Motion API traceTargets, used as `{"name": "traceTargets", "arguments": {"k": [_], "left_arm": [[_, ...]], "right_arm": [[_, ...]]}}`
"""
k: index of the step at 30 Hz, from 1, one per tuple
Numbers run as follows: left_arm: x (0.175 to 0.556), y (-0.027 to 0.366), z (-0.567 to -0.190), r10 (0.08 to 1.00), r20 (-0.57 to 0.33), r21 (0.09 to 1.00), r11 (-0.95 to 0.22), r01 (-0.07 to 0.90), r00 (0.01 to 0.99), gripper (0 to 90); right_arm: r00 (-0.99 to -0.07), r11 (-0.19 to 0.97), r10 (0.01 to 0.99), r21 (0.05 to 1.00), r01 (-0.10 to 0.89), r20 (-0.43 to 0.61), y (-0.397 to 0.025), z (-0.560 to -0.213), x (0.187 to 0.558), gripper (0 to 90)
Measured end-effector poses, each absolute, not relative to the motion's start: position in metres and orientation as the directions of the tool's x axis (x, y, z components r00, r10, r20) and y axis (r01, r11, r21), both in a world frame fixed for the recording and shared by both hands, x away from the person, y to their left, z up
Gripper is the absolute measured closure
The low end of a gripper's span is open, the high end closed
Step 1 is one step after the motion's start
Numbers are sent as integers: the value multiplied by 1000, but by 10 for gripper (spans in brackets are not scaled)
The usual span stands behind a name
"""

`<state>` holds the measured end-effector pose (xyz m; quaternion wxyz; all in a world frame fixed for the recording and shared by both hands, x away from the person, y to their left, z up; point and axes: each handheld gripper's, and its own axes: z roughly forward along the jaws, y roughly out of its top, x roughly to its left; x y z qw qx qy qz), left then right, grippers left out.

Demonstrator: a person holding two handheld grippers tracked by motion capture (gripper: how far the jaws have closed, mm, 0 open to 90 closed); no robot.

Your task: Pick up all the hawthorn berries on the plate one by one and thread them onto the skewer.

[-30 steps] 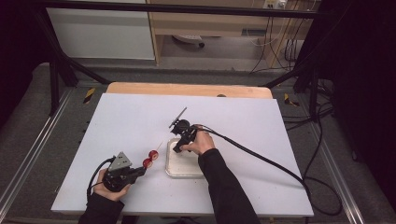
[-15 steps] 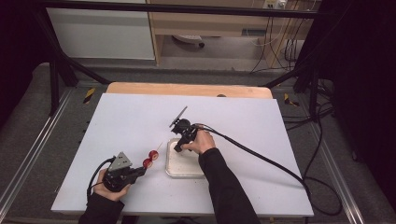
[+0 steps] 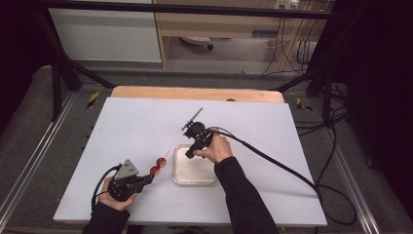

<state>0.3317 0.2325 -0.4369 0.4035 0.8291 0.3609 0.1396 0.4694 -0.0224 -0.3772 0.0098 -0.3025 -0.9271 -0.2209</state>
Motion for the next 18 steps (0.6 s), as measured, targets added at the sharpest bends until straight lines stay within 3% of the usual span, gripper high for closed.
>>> {"name": "traceTargets", "arguments": {"k": [8,18], "left_arm": [[329,228,-435,709,-53,776,-414,476,703,880],[324,208,-434,710,-34,785,-417,459,704,881]], "right_arm": [[-772,631,596,466,621,222,-48,-377,458,625],[-698,360,612,655,664,372,-95,-384,434,625]]}}
